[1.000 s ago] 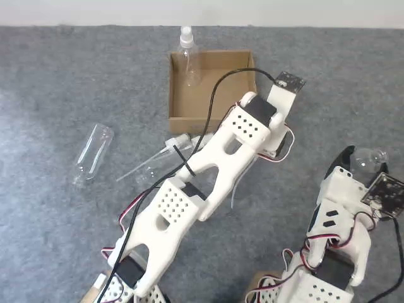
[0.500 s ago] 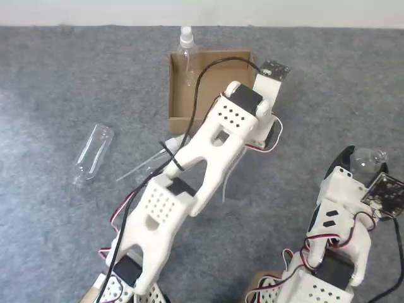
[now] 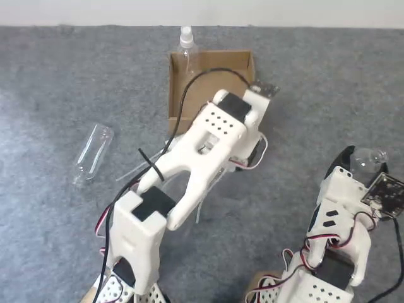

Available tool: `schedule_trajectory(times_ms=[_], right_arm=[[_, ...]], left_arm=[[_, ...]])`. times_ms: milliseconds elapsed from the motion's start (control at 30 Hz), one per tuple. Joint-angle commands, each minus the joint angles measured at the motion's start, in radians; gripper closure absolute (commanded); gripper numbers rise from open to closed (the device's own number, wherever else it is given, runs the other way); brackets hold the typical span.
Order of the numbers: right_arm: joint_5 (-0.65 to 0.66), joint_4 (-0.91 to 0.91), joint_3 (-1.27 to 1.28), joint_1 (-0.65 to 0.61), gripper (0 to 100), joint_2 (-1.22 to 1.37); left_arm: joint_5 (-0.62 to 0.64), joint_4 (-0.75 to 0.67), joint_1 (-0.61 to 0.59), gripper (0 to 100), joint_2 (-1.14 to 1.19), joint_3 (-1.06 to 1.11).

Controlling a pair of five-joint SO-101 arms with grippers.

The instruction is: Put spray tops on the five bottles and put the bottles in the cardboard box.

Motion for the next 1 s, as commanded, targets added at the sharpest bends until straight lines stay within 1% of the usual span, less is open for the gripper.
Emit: schedule_trajectory(times_ms=[0, 233, 333, 433, 533, 600, 667, 733, 967], right_arm=[[-0.008, -0.028, -0.074, -0.013, 87.2, -0.018], [-0.008, -0.028, -0.074, -0.013, 87.2, -0.018], [-0.008, -0.028, -0.074, -0.015, 87.2, -0.018], [-0.008, -0.028, -0.074, -0.015, 87.2, -0.018], [-0.008, -0.028, -0.074, -0.015, 87.2, -0.018], [-0.008, -0.028, -0.075, -0.015, 87.2, -0.018], [-0.008, -0.028, -0.075, -0.015, 87.2, -0.018], [-0.008, -0.028, -0.075, -0.015, 87.2, -0.018], [-0.008, -0.028, -0.075, -0.015, 87.2, -0.018]], left_arm=[[-0.025, -0.107, -0.005, 99, -0.1, 0.143], [-0.026, -0.292, 0.0, 98, -0.097, 0.338], [-0.026, -0.331, 0.0, 98, -0.095, 0.387], [-0.026, -0.331, 0.0, 92, -0.095, 0.407], [-0.026, -0.302, 0.0, 85, -0.095, 0.403], [-0.041, -0.293, 0.0, 84, -0.095, 0.4], [-0.094, -0.29, 0.0, 84, -0.095, 0.4], [-0.12, -0.29, 0.0, 84, -0.095, 0.4], [-0.118, -0.287, -0.006, 85, -0.095, 0.4]])
